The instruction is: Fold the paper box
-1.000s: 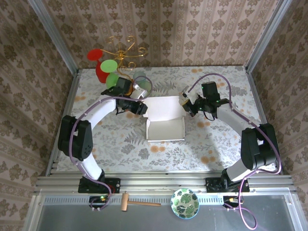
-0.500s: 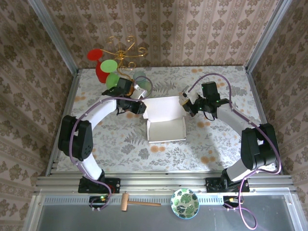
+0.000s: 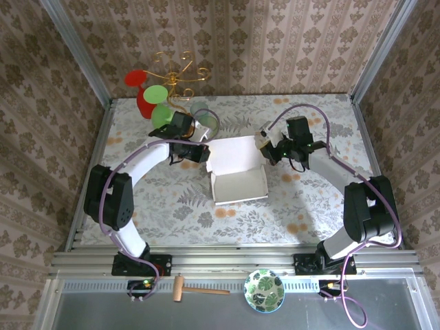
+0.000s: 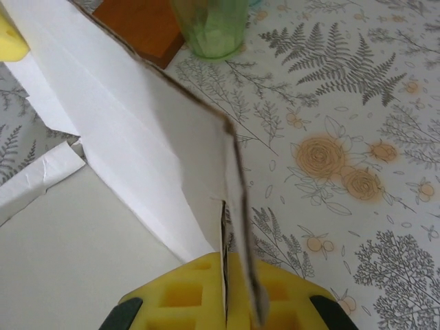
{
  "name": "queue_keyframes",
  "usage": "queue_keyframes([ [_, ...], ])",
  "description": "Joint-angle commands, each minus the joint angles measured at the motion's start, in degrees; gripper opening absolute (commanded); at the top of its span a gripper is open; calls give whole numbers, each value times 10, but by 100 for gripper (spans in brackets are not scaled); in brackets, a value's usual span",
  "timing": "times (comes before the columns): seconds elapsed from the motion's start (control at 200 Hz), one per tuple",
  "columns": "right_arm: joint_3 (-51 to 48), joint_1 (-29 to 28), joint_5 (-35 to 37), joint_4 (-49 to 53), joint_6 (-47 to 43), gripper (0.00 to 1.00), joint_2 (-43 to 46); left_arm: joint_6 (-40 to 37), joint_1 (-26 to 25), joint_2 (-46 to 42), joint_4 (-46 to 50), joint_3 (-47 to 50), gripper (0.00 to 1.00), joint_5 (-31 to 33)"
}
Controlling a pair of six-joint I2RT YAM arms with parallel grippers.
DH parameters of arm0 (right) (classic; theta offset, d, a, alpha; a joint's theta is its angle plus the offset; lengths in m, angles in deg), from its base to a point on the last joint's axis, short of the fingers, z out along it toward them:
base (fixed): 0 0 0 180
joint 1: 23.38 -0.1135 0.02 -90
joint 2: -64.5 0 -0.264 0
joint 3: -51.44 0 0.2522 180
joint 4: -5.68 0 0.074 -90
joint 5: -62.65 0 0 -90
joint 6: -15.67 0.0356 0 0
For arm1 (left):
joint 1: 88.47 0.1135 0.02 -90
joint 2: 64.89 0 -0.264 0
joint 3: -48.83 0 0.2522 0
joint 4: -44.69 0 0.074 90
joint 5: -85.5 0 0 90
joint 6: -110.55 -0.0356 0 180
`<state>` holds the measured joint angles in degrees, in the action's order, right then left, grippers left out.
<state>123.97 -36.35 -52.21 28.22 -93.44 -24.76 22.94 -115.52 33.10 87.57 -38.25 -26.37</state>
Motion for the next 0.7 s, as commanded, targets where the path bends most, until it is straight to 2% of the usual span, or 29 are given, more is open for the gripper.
queue_keyframes([
  [0.0, -14, -9, 43, -59, 85, 0, 2, 99, -22, 2, -11, -24, 0, 70],
  [0.11, -51, -29, 113, -136, 173, 0, 17, 182, -35, 4, -23, -38, 0, 134],
  [0.22, -90, -35, 158, -216, 256, 0, 24, 229, -45, 12, -28, -57, 0, 177],
  [0.405, -121, -45, 185, -315, 307, 0, 17, 234, -54, 31, -58, -83, 0, 195],
  [0.695, -116, -46, 182, -381, 334, 0, -35, 203, -61, 49, -132, -66, 0, 206],
])
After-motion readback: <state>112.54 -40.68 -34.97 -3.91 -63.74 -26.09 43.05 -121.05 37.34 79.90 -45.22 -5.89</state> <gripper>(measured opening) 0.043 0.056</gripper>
